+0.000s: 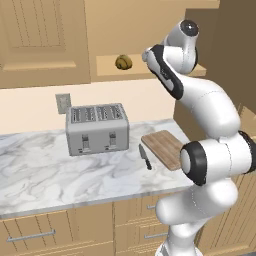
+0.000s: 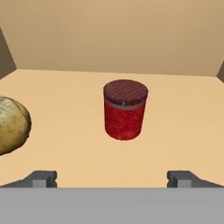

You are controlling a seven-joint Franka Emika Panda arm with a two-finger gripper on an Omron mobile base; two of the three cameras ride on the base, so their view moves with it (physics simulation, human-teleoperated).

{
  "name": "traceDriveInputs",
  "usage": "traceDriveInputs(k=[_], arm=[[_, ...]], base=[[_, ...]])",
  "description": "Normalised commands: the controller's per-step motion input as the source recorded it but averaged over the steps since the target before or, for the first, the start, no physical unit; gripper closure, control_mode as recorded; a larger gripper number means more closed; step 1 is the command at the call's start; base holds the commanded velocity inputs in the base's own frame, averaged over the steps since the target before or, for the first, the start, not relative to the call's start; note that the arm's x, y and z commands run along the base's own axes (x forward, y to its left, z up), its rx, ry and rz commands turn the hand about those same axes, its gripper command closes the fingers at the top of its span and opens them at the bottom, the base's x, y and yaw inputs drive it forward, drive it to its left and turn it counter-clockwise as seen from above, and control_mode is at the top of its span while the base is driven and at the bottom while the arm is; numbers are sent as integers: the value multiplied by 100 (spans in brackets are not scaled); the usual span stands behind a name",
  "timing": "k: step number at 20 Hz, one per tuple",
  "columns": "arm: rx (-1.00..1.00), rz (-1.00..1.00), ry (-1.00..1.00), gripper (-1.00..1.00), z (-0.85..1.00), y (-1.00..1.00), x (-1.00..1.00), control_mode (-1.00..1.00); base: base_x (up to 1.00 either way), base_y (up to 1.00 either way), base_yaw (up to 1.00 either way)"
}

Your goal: Pick the bread, place it on the cutting board, pick the jam, place it on the counter, and close the cabinet.

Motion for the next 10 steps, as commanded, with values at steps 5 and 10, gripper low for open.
traceDriveInputs(k=[5, 10], arm=[[0, 0, 0, -100, 0, 0, 25, -100], [0, 0, 0, -100, -1, 0, 19, -100]], base=[[0, 0, 0], [0, 0, 0]])
